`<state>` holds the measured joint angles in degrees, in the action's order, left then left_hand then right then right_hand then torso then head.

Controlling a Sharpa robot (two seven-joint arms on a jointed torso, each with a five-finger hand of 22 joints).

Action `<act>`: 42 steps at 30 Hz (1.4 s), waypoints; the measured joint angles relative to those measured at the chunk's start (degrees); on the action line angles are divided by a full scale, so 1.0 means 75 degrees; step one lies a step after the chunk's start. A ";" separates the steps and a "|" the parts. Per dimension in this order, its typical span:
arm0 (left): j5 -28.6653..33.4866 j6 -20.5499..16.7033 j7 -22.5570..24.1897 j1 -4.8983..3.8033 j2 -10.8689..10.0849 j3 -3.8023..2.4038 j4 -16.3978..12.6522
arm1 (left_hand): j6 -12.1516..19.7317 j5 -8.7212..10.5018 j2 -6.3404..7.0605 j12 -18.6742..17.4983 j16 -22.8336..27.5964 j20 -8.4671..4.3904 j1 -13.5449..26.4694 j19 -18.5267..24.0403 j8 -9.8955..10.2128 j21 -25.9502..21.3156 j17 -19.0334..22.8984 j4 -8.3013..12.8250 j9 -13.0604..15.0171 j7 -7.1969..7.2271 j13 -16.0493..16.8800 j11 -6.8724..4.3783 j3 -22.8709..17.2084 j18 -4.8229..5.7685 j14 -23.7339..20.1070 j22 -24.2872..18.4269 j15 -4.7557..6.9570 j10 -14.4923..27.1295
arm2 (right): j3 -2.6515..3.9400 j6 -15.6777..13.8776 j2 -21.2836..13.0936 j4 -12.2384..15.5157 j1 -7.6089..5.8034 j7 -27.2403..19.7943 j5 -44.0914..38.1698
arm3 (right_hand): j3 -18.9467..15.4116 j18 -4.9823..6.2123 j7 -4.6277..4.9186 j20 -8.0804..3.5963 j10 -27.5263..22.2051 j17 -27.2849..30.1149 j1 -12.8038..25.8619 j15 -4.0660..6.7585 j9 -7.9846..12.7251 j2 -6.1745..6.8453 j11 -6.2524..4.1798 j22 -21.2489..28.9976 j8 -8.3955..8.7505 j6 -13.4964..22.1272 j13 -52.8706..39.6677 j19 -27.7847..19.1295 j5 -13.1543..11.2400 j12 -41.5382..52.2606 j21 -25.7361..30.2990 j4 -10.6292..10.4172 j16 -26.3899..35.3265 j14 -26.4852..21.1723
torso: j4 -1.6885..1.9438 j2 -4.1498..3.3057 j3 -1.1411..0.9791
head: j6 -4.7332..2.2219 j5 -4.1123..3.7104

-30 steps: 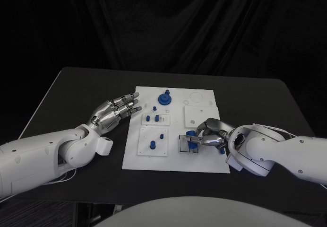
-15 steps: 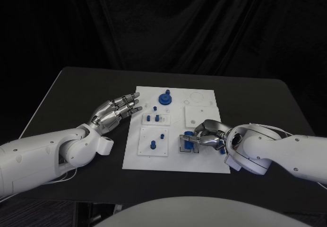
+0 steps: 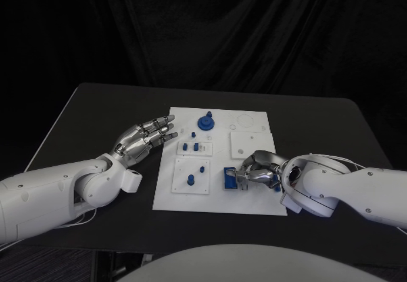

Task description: Assemble the parts on the task board

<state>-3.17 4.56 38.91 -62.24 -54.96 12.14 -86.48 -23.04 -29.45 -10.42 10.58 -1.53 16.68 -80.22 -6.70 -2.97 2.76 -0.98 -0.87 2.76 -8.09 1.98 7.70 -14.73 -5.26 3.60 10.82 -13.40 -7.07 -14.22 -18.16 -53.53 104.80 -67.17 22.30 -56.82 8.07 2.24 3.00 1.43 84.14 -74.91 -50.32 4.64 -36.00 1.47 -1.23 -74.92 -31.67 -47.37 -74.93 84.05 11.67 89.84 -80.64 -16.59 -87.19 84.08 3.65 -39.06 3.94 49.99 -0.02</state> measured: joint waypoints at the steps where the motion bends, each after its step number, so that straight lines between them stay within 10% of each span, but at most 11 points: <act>1: 0.0000 0.0001 0.0000 0.0000 0.0000 0.0000 0.0000 | 0.0000 0.0000 0.0000 0.0000 0.0000 0.0000 0.0000 0.0000 0.0000 0.0000 0.0000 0.0000 0.0000 0.0000 0.0000 0.0000 0.0000 0.0000 0.0000 0.0000 0.0000 0.0000 | 0.0000 0.0002 -0.0008 0.0000 0.0000 0.0003 0.0001 | -0.0025 0.0000 0.0000 0.0000 0.0000 0.0000 0.0008 0.0000 0.0000 -0.0008 0.0000 0.0000 0.0000 0.0000 0.0000 0.0000 -0.0014 0.0000 0.0000 -0.0010 0.0000 0.0000 | 0.0000 0.0000 0.0000 | 0.0000 0.0001; 6: 0.0000 0.0006 0.0000 0.0004 -0.0001 0.0000 0.0000 | 0.0000 0.0000 0.0000 0.0000 0.0000 0.0000 0.0000 0.0000 0.0000 0.0000 0.0000 0.0000 0.0000 0.0000 0.0000 0.0000 0.0000 0.0000 0.0000 0.0000 0.0000 0.0000 | 0.0000 -0.0012 -0.0080 0.0025 0.0000 -0.0004 0.0002 | -0.0096 0.0000 0.0004 0.0000 0.0000 0.0000 0.0066 0.0000 0.0000 -0.0067 0.0000 0.0000 0.0000 -0.0004 0.0000 0.0000 -0.0112 0.0000 0.0000 -0.0008 0.0000 0.0000 | 0.0000 0.0002 -0.0001 | 0.0000 0.0018; 11: 0.0000 0.0010 0.0000 0.0009 -0.0012 0.0002 -0.0001 | 0.0000 0.0000 0.0000 0.0000 0.0000 0.0000 0.0000 0.0000 0.0000 0.0000 0.0000 0.0000 0.0000 0.0000 0.0000 0.0000 0.0000 0.0000 0.0000 -0.0001 0.0000 0.0000 | 0.0000 -0.0131 -0.0216 0.0125 0.0000 -0.0091 0.0003 | -0.0051 -0.0001 0.0007 0.0000 0.0000 0.0000 -0.0184 0.0000 -0.0050 -0.0188 0.0000 0.0001 -0.0050 -0.0078 0.0001 0.0000 0.0623 0.0000 0.0000 0.0119 0.0000 0.0000 | -0.0003 0.0008 -0.0001 | 0.0000 0.0040; 26: 0.0001 0.0014 0.0000 0.0016 -0.0063 0.0000 -0.0030 | -0.0028 0.0000 0.0000 0.0000 0.0000 0.0000 0.0000 0.0000 0.0000 0.0000 0.0000 -0.0025 0.0001 -0.0028 -0.0001 0.0000 -0.0025 0.0000 0.0028 0.0008 -0.0028 0.0000 | -0.0001 -0.1682 -0.0791 0.0692 0.0000 -0.1566 -0.1290 | 0.0246 -0.0001 0.0094 0.0000 -0.0021 0.0000 -0.2102 0.0000 -0.0150 0.0206 0.0023 0.0001 -0.0084 0.0315 0.0002 0.0000 0.1418 0.0000 -0.0110 0.1490 -0.0031 0.0000 | -0.0005 0.0006 -0.0005 | 0.0000 0.0091; 42: 0.0002 0.0014 0.0001 0.0019 -0.0052 0.0002 -0.0024 | -0.0028 0.0000 0.0000 0.0000 0.0000 0.0000 0.0000 0.0000 0.0000 0.0000 0.0000 -0.0023 0.0005 -0.0028 -0.0001 0.0000 -0.0022 0.0000 0.0028 0.0007 -0.0028 0.0000 | -0.0004 -0.1721 -0.0732 0.0607 0.0120 -0.1448 -0.4060 | -0.0031 -0.0001 0.0598 0.0247 -0.0027 0.0000 -0.3252 -0.0286 0.0235 0.0469 0.0387 0.0002 0.0133 0.3250 0.0003 0.0000 0.0682 0.0000 0.0043 0.1845 0.0002 -0.0013 | -0.0005 0.0004 0.0002 | 0.0000 0.0080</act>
<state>-3.15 4.66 38.92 -62.09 -55.35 12.16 -86.66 -23.24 -29.45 -10.42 10.58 -1.53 16.68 -80.22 -6.70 -2.97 2.76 -0.97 -1.04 2.79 -8.29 1.98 7.70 -14.90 -5.26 3.81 10.88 -13.61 -7.07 -14.25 -31.07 -59.02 109.35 -66.27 11.44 -87.27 7.83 2.24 7.48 3.29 83.94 -74.90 -74.71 2.49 -34.24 4.99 1.67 -74.91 -30.67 -22.99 -74.91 84.05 16.78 89.84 -80.32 -2.76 -87.17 83.98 3.61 -39.03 3.96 49.99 0.58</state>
